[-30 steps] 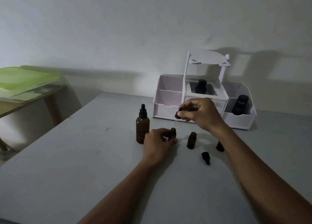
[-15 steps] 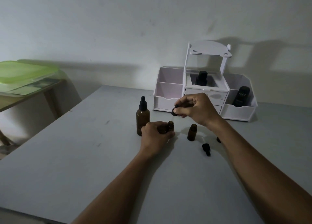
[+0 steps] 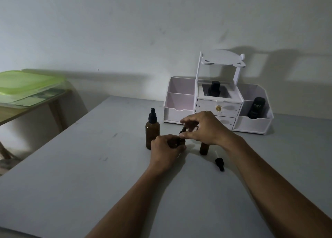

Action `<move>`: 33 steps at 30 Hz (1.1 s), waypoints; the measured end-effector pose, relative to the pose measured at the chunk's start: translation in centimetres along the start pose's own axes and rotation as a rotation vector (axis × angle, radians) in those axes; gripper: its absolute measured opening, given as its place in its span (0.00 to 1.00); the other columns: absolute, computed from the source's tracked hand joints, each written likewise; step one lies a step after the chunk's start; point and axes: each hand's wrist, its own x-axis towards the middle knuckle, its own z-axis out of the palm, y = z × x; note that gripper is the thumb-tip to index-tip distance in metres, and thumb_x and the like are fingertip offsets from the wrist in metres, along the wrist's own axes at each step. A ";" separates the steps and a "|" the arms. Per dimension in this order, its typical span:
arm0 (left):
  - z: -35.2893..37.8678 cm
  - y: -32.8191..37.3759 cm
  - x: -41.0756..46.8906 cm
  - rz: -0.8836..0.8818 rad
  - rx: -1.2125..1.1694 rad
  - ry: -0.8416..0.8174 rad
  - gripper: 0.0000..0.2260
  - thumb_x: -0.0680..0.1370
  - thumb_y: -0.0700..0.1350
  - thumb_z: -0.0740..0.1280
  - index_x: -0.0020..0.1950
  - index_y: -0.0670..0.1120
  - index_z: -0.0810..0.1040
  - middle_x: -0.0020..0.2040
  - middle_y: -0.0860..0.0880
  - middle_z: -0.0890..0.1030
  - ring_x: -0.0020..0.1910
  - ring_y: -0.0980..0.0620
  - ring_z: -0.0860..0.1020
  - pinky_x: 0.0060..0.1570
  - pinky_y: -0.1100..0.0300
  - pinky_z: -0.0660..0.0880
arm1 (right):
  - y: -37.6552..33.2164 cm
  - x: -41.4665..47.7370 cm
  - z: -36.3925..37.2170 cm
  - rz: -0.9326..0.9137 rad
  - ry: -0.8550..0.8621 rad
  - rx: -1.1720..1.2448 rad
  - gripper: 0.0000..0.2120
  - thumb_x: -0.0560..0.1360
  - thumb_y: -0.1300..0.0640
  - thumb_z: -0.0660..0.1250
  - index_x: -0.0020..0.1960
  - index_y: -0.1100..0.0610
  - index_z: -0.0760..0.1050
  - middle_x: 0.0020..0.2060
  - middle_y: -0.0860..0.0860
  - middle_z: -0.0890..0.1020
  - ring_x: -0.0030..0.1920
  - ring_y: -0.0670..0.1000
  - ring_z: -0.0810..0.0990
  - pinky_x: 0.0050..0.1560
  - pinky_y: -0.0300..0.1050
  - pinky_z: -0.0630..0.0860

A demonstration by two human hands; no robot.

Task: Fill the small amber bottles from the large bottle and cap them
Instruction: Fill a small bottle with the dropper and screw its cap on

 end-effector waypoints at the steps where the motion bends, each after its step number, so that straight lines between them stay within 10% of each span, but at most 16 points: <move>1: 0.0 0.0 0.0 0.001 -0.002 -0.001 0.15 0.73 0.43 0.75 0.60 0.45 0.83 0.54 0.50 0.85 0.47 0.58 0.81 0.57 0.65 0.76 | 0.1 0.0 -0.1 -0.009 -0.020 0.019 0.23 0.69 0.57 0.79 0.63 0.54 0.80 0.51 0.47 0.85 0.49 0.43 0.83 0.47 0.31 0.76; 17: 0.0 -0.1 0.1 0.015 -0.002 0.003 0.15 0.73 0.43 0.75 0.59 0.45 0.83 0.53 0.50 0.86 0.44 0.61 0.80 0.47 0.75 0.71 | 0.7 0.4 0.8 -0.050 -0.056 0.003 0.19 0.68 0.64 0.78 0.57 0.53 0.84 0.49 0.46 0.87 0.44 0.37 0.83 0.44 0.29 0.75; 33: -0.2 0.4 -0.3 0.005 -0.004 0.012 0.14 0.74 0.42 0.75 0.59 0.45 0.83 0.53 0.49 0.86 0.45 0.59 0.81 0.56 0.64 0.77 | 0.3 0.1 0.5 -0.043 -0.043 0.025 0.22 0.68 0.58 0.80 0.61 0.53 0.82 0.50 0.46 0.86 0.45 0.37 0.83 0.50 0.33 0.80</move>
